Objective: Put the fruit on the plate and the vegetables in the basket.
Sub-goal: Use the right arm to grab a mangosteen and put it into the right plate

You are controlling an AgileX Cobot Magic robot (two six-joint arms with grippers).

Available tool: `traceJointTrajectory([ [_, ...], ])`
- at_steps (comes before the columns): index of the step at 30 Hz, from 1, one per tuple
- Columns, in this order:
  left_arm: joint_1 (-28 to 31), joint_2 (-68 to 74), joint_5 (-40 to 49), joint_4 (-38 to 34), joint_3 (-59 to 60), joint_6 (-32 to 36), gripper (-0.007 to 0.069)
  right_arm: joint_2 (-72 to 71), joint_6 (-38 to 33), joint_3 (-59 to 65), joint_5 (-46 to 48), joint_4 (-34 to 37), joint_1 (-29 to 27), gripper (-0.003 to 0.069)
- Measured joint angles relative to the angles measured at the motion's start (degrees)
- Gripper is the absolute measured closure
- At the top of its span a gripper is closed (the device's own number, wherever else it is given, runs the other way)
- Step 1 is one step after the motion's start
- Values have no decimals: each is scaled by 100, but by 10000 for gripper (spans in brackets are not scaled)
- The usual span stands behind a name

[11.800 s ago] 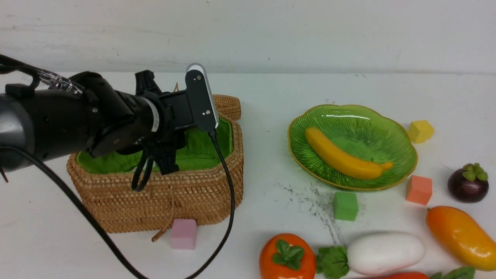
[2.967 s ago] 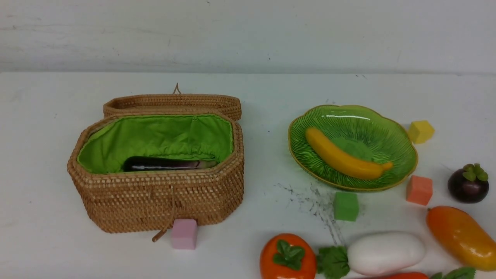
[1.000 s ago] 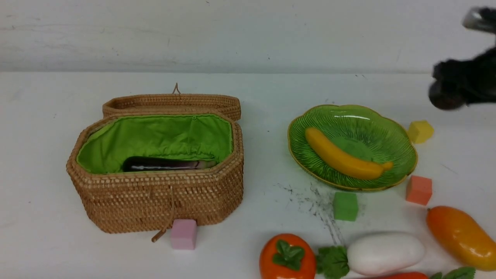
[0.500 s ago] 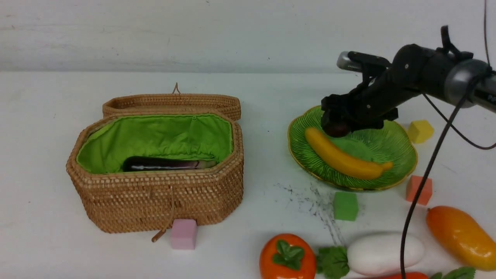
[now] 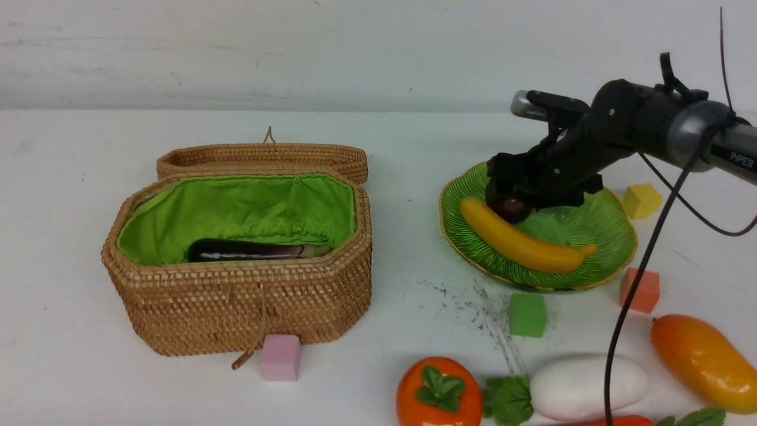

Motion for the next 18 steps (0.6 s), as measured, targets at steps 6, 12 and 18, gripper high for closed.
traceJointTrajectory([
  [6, 0, 0, 0, 0, 0, 0, 480, 0, 6, 0, 169, 0, 0, -17],
  [12, 0, 0, 0, 0, 0, 0, 479, -101, 10, 0, 429, -206, 0, -10],
  [18, 0, 0, 0, 0, 0, 0, 479, -599, 11, 0, 900, -606, 0, -9],
])
